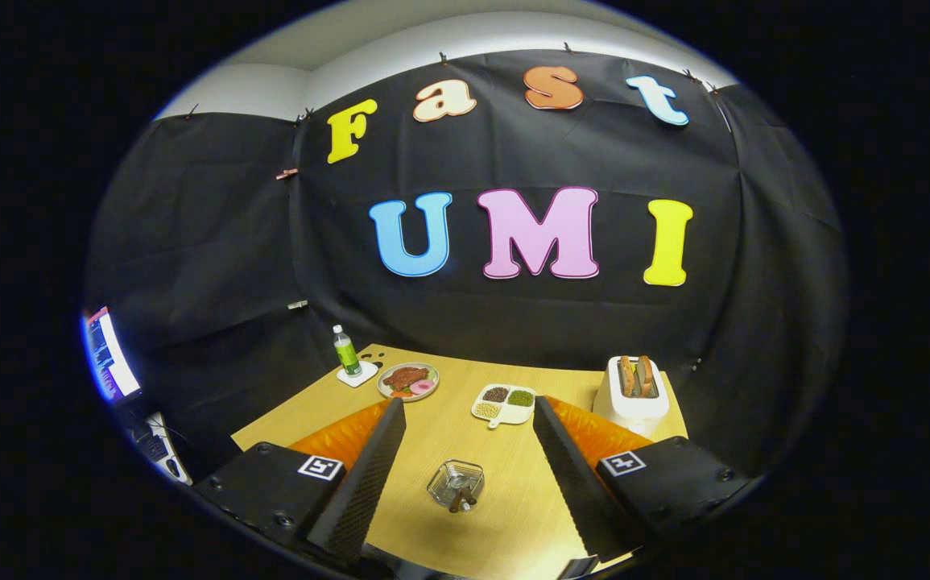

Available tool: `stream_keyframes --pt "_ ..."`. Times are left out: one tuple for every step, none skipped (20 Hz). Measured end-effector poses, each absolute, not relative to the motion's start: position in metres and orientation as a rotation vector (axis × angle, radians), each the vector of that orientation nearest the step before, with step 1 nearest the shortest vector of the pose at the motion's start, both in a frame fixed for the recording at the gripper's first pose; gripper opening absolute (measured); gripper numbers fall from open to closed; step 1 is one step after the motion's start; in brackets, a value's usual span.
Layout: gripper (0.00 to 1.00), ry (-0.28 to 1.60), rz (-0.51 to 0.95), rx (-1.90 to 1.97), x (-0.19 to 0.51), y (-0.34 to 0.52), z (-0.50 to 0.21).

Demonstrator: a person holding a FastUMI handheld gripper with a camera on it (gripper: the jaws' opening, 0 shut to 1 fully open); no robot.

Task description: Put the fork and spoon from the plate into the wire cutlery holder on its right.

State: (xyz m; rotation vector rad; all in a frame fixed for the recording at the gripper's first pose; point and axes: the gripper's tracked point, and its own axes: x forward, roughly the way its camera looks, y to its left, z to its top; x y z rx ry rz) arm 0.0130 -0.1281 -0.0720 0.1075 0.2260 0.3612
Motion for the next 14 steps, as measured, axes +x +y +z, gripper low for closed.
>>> stream_keyframes --pt "0.99 0.219 0.360 0.110 0.0133 -0.1280 -0.0727" --pt "1.00 0.211 0.357 0.109 0.0125 -0.1294 -0.0720" --pt "0.99 0.203 0.355 0.110 0.0138 -0.1295 -0.0695" --pt "0.99 0.202 0.354 0.110 0.0139 -0.1298 -0.0687" --pt "1.00 0.202 0.355 0.109 0.0129 -0.1297 -0.0671" --pt "1.00 0.202 0.358 0.109 0.0131 -0.1290 -0.0676" --pt "1.00 0.210 0.365 0.107 0.0131 -0.1276 -0.0702" --pt "0.99 0.217 0.367 0.106 0.0134 -0.1267 -0.0732" --pt "0.99 0.224 0.369 0.108 0.0135 -0.1263 -0.0753" --pt "1.00 0.223 0.374 0.112 0.0140 -0.1251 -0.0750" --pt "1.00 0.227 0.376 0.114 0.0151 -0.1232 -0.0764" --pt "0.99 0.225 0.382 0.113 0.0141 -0.1219 -0.0764" --pt "1.00 0.219 0.385 0.111 0.0167 -0.1214 -0.0736" --pt "1.00 0.221 0.389 0.112 0.0175 -0.1205 -0.0737"
